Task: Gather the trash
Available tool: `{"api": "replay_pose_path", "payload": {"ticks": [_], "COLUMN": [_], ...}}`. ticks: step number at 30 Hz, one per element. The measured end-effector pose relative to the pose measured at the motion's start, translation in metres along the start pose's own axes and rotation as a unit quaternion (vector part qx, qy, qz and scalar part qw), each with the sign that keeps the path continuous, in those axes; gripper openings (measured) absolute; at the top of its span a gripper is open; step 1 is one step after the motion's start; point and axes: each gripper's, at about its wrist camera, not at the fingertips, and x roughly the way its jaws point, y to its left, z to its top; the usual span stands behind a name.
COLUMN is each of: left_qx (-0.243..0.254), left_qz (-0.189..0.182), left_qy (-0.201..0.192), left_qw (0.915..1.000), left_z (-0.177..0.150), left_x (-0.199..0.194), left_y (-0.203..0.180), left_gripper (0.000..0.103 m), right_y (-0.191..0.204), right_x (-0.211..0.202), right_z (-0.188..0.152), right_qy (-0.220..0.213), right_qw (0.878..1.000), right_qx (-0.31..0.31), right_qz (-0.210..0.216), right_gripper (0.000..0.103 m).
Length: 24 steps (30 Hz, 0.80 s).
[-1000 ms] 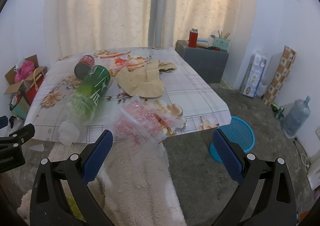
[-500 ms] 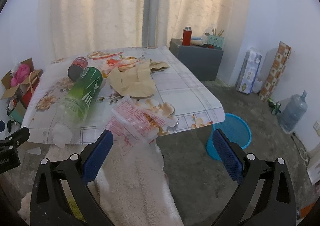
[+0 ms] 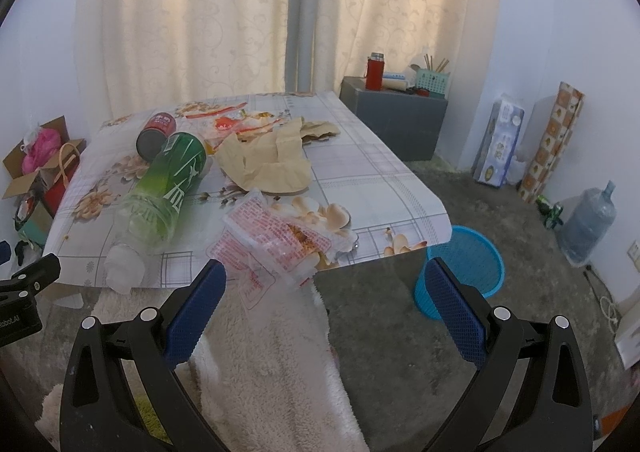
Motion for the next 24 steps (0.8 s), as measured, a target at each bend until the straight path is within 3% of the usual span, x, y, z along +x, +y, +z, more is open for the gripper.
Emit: {"api": "replay_pose_path", "payload": {"ticks": [13, 24], "left_qx": [0.0, -0.023], "left_qz": [0.009, 0.002], "left_qy": [0.012, 0.016], "left_qw": [0.9999, 0.9996], "left_z": [0.002, 0.028], "left_x": [0.012, 0.043], "left_y": [0.0, 0.021], "left_gripper": [0.097, 0.097], "right_y": [0.001, -0.009], "right_x": [0.011, 0.037], "right_z": [0.0, 0.01], "right_qy": [0.012, 0.025], "right_qw": [1.0, 1.0], "right_qx": [0.001, -0.002], "right_qz": [0.012, 0.01], "right_gripper": [0.095, 0.095]}}
